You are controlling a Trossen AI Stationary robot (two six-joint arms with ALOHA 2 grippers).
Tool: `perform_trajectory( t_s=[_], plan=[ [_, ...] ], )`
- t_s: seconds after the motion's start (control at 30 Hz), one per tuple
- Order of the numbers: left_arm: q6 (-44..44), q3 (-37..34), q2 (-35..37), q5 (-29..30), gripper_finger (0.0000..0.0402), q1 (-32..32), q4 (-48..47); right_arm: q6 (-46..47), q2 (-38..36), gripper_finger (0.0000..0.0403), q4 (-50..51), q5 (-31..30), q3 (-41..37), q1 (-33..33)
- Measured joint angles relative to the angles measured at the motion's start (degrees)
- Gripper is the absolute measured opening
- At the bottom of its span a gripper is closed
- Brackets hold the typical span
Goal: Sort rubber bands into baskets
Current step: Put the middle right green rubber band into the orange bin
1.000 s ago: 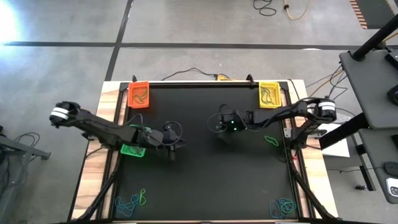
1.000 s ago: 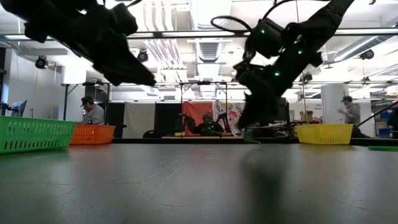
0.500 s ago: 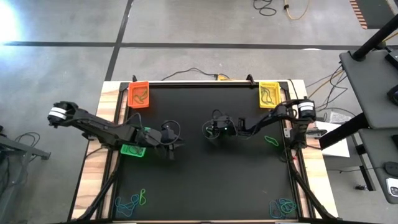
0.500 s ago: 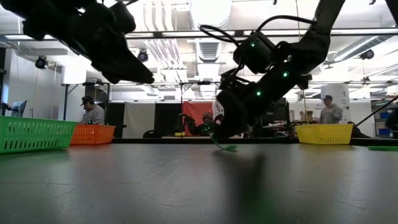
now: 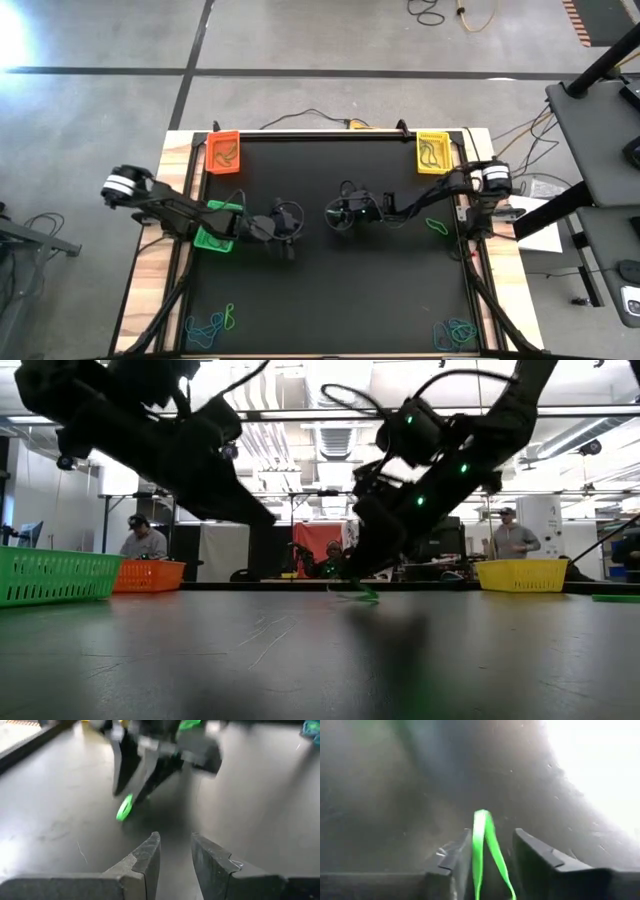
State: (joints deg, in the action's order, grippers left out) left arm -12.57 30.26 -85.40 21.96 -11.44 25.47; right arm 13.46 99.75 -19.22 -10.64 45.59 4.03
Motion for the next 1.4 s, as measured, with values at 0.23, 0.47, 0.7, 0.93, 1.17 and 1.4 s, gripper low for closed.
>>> perform_trajectory(
  t_s=[0.23,0.47,0.7,0.93,1.17,1.4],
  plan=[
    [-0.2,0.0,-6.4,-0.4,0.0099,1.7,10.5,-0.6,-9.6,0.0184,9.4,-0.1,0.0,-2.9],
    [2.4,2.7,-12.8,-4.3,0.0144,6.1,16.0,0.0,-18.7,0.0187,13.3,-0.1,-0.1,-9.3],
    [2.5,8.3,-21.2,-6.5,0.0215,8.6,15.9,1.5,-22.4,0.0187,13.3,-4.5,-0.4,-19.4],
    [3.1,13.5,-29.2,-6.0,0.0271,10.1,17.7,4.8,-22.1,0.0187,14.6,-12.0,-0.5,-28.1],
    [2.4,19.2,-36.3,-3.7,0.0306,11.2,17.7,8.9,-21.6,0.0187,16.0,-13.6,-0.5,-31.4],
    [1.5,20.9,-38.6,-2.6,0.0286,11.7,16.3,9.6,-21.6,0.0187,16.4,-13.9,-0.5,-31.7]
  ],
)
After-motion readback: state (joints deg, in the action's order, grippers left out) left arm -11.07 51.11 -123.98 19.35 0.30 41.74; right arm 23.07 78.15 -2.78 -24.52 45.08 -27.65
